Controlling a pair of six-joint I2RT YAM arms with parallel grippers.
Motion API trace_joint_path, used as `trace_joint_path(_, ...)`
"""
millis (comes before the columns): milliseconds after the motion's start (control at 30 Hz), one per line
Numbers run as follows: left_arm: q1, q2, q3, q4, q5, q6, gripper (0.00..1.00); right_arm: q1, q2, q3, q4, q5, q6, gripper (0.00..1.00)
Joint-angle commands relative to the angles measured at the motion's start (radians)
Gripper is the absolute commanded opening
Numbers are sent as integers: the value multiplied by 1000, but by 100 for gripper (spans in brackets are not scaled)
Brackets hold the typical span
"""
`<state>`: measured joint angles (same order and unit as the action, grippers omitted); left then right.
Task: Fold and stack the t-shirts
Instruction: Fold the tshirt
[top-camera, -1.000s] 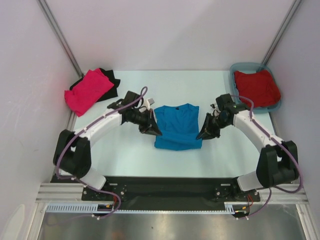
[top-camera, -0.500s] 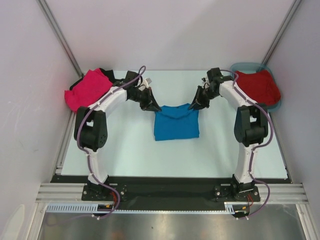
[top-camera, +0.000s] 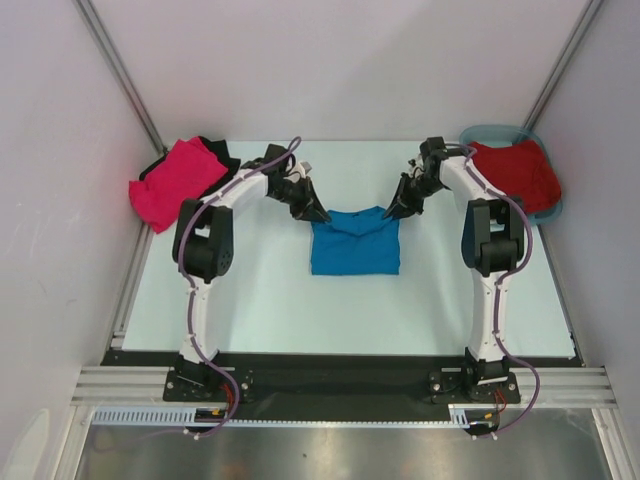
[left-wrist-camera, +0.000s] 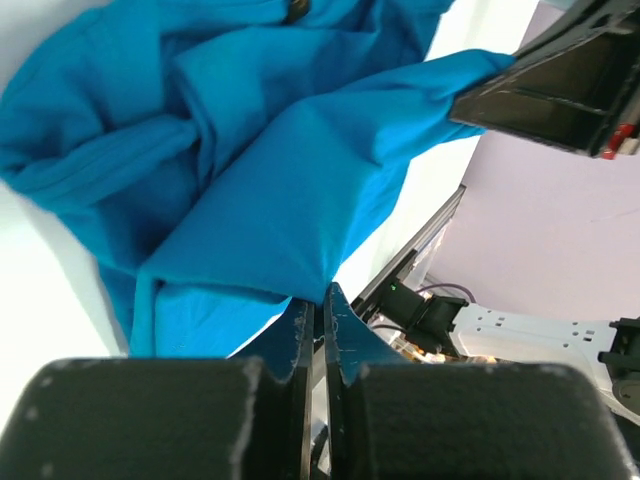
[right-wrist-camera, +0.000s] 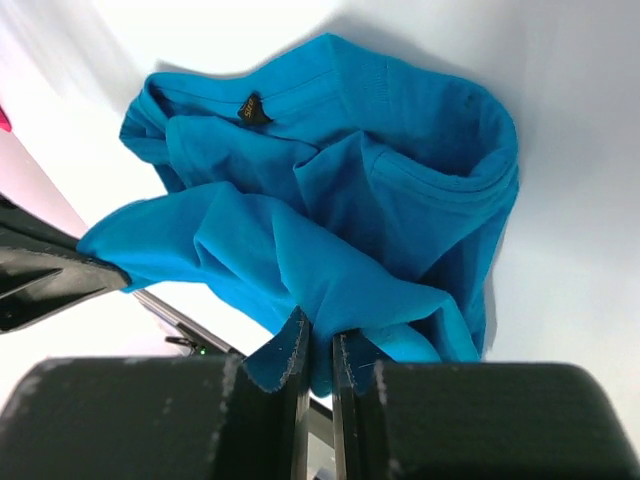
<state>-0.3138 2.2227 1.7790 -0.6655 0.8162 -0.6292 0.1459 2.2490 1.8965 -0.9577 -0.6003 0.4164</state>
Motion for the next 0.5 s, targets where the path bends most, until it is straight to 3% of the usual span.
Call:
trace_joint_path(0, 2, 0, 53, -48, 32, 6, 8, -8, -5, 23, -21, -33, -22, 0)
trace_joint_path(100, 8, 14, 49, -80, 24, 28, 14, -9, 9, 19, -27, -36, -24, 0)
trace_joint_path(133, 15, 18, 49, -92, 15, 31, 28, -9, 14, 19, -24, -38, -22, 1)
trace_joint_path(167, 16, 17, 49, -92, 5, 34, 38, -12, 17, 21, -23, -38, -22, 10)
trace_joint_path(233, 25, 17, 51, -65, 6, 34, 49, -17, 21, 24, -7, -36, -22, 17)
trace_joint_path(467, 59, -5, 59, 133, -38, -47, 56, -57, 27, 68, 68, -12, -8, 29)
